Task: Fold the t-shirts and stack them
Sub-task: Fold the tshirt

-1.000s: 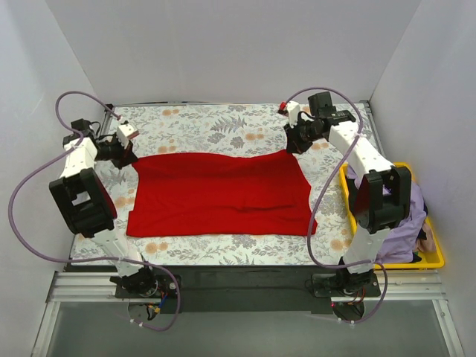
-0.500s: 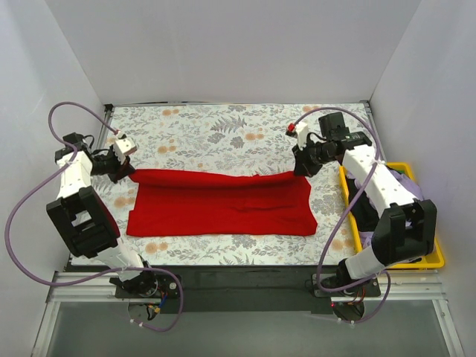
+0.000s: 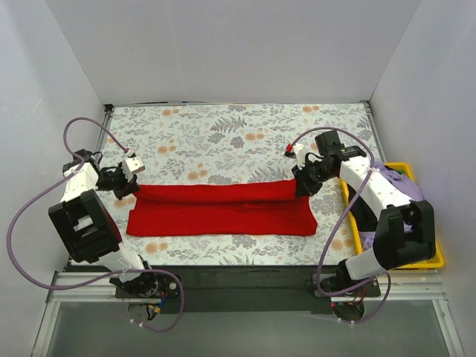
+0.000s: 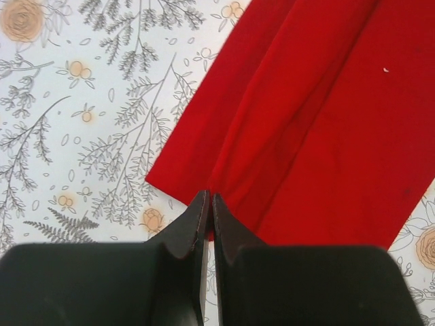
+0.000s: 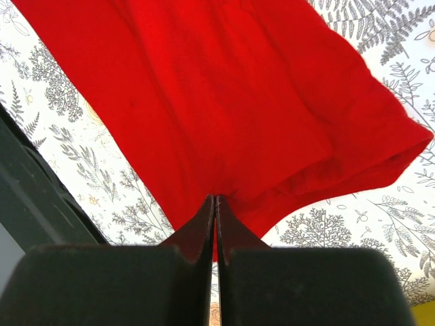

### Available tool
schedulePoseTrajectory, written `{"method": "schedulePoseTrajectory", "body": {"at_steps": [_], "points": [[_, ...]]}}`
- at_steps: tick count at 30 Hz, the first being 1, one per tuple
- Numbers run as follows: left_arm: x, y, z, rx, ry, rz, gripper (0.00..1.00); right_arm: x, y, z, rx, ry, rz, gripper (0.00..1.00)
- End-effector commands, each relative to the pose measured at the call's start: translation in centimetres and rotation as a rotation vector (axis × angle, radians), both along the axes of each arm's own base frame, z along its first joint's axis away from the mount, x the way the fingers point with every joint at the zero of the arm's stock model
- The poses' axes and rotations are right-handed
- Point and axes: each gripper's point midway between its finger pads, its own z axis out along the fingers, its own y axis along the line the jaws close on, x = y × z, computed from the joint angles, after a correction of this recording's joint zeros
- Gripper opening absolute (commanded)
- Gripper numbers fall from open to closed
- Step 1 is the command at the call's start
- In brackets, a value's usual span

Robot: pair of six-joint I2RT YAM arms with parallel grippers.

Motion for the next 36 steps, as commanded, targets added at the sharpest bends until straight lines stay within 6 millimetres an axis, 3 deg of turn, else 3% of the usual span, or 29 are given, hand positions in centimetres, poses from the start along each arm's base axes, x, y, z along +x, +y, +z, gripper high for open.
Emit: {"method": "schedulePoseTrajectory", "body": {"at_steps": [1,9,18,30,36], "points": [[-0.7,0.2,0.6,0.064,-0.061,-0.031,0.00,-0.4,0.2,-0.4,0.001,0.010,0.024,0.01],[-0.8,0.3,0.1,0.061,-0.043,-0.034,0.00,-1.0,0.0,-1.5,-0.035,0.037,0.028,0.01],[-1.5,0.1,0.3,0.079,-0.046,-0.053,0.00,-0.7,-0.2,-0.6,-0.047,0.008,0.032,0.01],[-3.1,0.6,-2.6,0.168,-0.030,-0.116,0.00,-4.5,1.2,-4.9,-0.083,0.154,0.125,0.01],[-3.2,0.6,-3.2,0.172,-0.037,-0.114,0.00,-4.3,1.2,-4.7,-0.099,0.145,0.128,0.01]]}}
